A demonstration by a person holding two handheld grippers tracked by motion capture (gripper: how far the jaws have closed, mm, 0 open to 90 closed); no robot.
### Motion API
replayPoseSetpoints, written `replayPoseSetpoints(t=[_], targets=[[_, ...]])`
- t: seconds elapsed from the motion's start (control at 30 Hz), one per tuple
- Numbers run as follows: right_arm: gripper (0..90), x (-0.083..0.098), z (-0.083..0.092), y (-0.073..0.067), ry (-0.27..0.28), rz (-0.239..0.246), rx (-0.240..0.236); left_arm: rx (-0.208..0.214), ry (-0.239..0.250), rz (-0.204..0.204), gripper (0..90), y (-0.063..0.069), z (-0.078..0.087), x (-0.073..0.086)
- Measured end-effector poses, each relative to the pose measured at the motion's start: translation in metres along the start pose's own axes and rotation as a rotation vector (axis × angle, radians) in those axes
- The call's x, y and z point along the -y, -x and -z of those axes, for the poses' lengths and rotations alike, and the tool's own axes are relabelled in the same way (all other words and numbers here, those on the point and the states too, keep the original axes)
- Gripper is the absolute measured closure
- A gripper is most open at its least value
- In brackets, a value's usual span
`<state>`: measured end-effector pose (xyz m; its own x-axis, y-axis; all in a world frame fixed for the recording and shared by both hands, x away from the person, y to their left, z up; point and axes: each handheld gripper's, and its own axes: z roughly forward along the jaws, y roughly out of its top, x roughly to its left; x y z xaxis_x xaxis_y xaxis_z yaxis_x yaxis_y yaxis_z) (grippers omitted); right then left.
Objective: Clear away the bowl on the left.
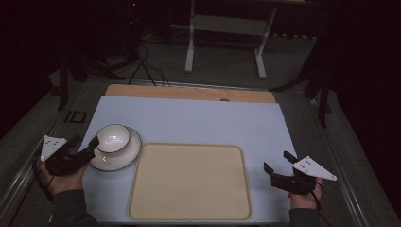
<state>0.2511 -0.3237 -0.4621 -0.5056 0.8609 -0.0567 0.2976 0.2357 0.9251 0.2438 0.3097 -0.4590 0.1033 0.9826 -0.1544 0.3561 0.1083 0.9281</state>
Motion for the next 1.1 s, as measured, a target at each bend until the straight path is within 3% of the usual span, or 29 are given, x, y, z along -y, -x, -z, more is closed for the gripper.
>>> replayPoseSetpoints(t=[0.43,0.67,1.1], targets=[[13.9,0.000,0.001,-0.001,0.020,-0.002,0.017,-0.012,-0.005,0.021,34.9,-0.006,-0.008,-0.010],[13.9,0.000,0.001,-0.002,0.011,0.001,0.027,0.005,-0.045,0.009,34.8,-0.004,-0.026,-0.009],[13.9,0.000,0.001,-0.001,0.014,0.004,0.029,-0.025,-0.111,-0.004,35.8,-0.007,-0.046,-0.001]])
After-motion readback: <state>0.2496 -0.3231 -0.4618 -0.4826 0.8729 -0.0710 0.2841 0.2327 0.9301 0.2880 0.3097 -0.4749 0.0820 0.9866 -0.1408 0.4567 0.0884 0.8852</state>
